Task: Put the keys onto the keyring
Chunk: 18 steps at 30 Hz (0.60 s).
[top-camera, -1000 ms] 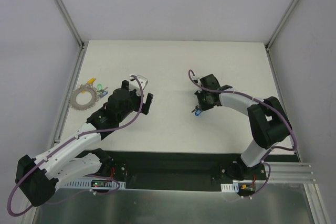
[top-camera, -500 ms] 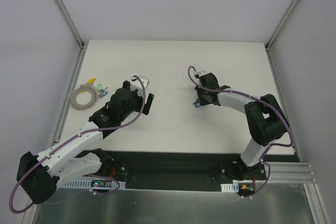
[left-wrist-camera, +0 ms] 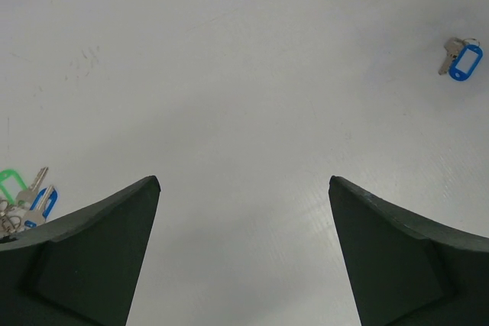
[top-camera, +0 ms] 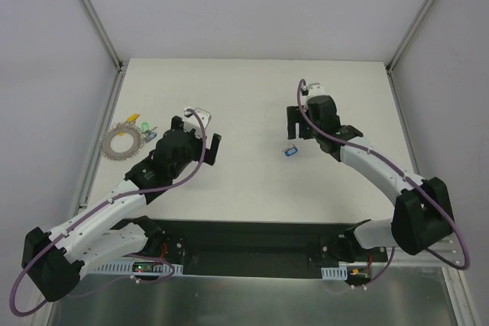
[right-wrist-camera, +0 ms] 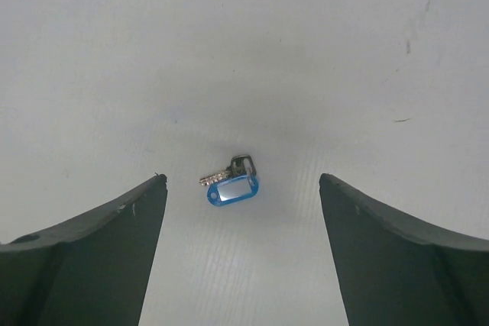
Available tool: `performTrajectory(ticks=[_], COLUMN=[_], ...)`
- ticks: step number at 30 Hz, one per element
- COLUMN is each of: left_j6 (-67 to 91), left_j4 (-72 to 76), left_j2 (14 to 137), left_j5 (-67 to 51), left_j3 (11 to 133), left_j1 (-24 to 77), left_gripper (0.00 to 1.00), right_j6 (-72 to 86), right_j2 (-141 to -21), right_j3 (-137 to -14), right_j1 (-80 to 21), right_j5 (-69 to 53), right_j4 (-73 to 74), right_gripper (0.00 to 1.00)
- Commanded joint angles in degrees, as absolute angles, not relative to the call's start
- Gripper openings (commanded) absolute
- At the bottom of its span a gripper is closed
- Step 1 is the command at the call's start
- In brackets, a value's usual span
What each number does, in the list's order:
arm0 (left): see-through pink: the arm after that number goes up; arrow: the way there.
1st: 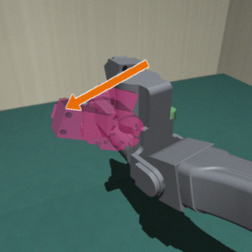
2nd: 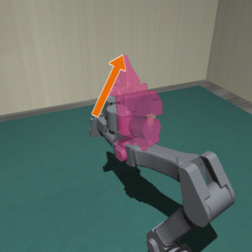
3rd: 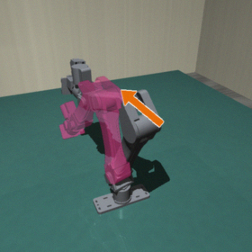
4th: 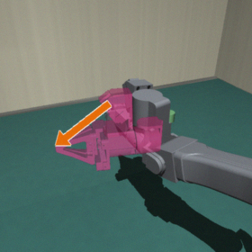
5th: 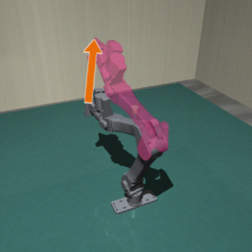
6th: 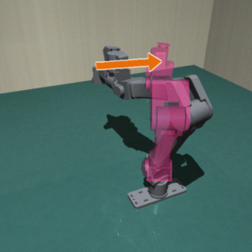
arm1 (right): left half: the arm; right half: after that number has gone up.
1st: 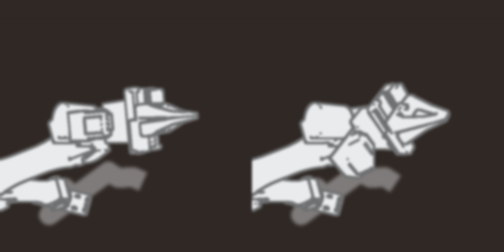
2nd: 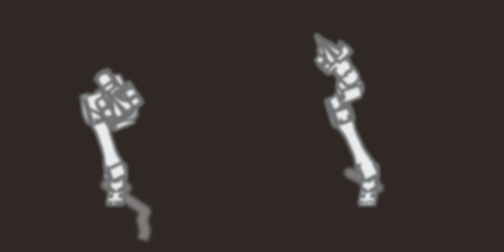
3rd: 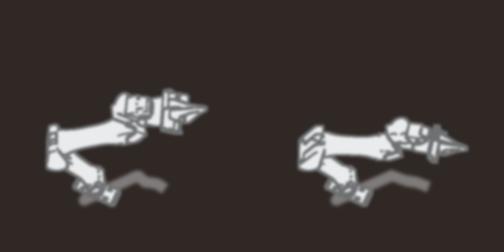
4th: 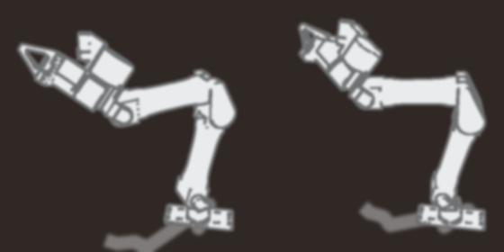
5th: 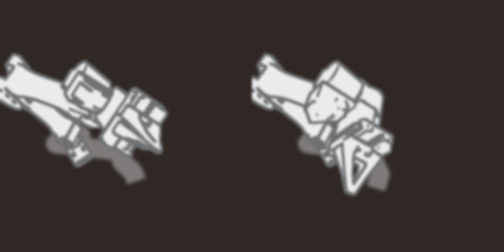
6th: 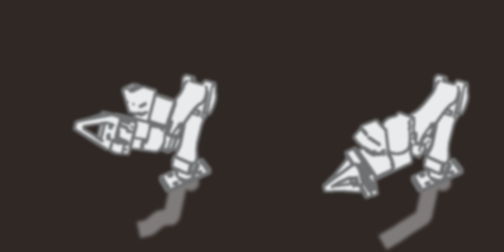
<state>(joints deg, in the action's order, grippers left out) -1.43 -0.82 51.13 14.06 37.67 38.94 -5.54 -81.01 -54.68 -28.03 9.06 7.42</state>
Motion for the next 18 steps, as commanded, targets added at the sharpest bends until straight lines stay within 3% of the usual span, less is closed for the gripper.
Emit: performTrajectory(ticks=[1, 7, 10, 11, 18], left_j6=[-0.18, 3.86, 5.62, 6.06, 15.89], left_j4=[-1.93, -4.04, -4.74, -5.09, -6.59], left_j2=[48.0, 43.86, 42.63, 42.63, 44.9], left_j5=[19.42, 24.26, 25.22, 25.57, 30.4], left_j3=[39.2, 37.53, 36.83, 36.74, 37.44], left_j1=[38.76, 38.85, 38.76, 38.76, 38.85], left_gripper=[0.95, 0.99, 0.99, 0.99, 0.99], right_j6=[-2.64, -4.56, -6.32, -6.33, -3.95], right_j2=[-73.23, -60.31, -56.52, -55.64, -48.61], right_j3=[-56.25, -53.79, -54.67, -54.75, -55.02], right_j1=[-27.25, -27.07, -26.72, -26.63, -25.41], right_j5=[14.4, 17.23, 18.63, 19.33, 32.07], right_j4=[7.82, 6.42, 8.17, 8.26, 9.57], right_gripper=[0.85, 0.87, 1.0, 0.96, 0.96])
